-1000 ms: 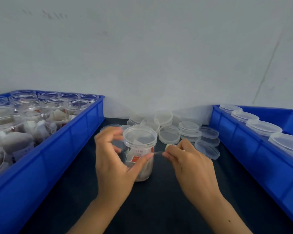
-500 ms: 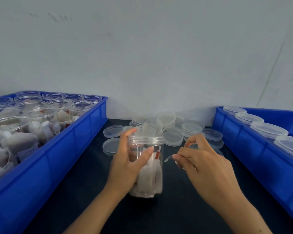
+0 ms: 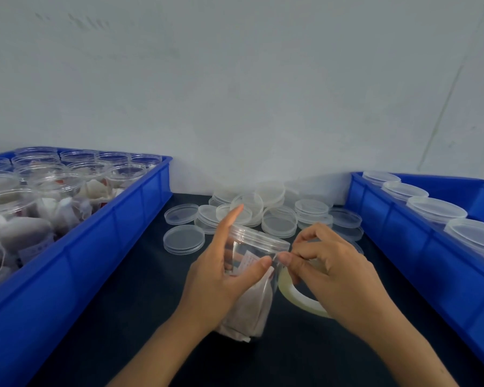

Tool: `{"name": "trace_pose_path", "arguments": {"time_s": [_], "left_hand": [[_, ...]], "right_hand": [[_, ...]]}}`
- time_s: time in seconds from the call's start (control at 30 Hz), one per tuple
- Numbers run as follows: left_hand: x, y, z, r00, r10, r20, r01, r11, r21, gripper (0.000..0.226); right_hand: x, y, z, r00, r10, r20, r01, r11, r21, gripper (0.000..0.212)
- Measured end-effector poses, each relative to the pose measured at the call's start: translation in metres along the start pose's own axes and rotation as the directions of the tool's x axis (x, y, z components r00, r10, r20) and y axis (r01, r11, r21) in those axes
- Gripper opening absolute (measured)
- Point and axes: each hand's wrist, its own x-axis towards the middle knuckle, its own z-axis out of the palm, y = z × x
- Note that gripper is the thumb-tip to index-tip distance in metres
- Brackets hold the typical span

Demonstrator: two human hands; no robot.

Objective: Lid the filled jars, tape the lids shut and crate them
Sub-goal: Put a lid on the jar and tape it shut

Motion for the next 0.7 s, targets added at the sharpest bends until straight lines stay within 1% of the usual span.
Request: {"name": "trace_pose_path", "arguments": {"time_s": [0.23,0.37,0.43,0.57,0.67,0.7], "left_hand": [[-0.0003,0.0024,-0.0003,1.0,0.001,0.021,-0.001,1.0,0.025,0.086],[0.0004,0.0024,-0.0008,1.0,-0.013,0.009,0.013,1.0,0.01,0.086],[-0.0004,0.0023,0.0001,1.0,-0.009,0.016,0.009,1.0,0.029,0.086],[-0.0013,0.0024,0.0019,1.0,0.0,0.009,-0.001,0.998,0.066,0.085],[-0.0014,0.0028,0.0025,1.0,-0.006,-0.004,0.006,0.997,0.076,0.084],[-0.0018,0.003,0.0028,1.0,-0.007,-0.008,0.007,0.997,0.08,0.083]], "right_hand": [[-0.0001,0.0027,-0.0042,1.0,-0.018,-0.003,0.018,1.0,0.015,0.055],[-0.0013,0.0039,-0.0099,0.996,-0.054,-0.072,0.06,0.994,0.086,0.046],[-0.0026,0.0024,-0.0099,0.995,-0.066,-0.081,0.071,0.996,0.051,0.044],[-0.0031,-0.0004,-0.0064,0.997,-0.063,-0.051,0.062,0.998,-0.023,0.043],[-0.0029,-0.0007,-0.0051,0.996,-0.077,-0.04,0.075,0.996,-0.054,0.033],[-0.0031,-0.0007,-0.0047,0.996,-0.083,-0.041,0.08,0.994,-0.069,0.033]]}}
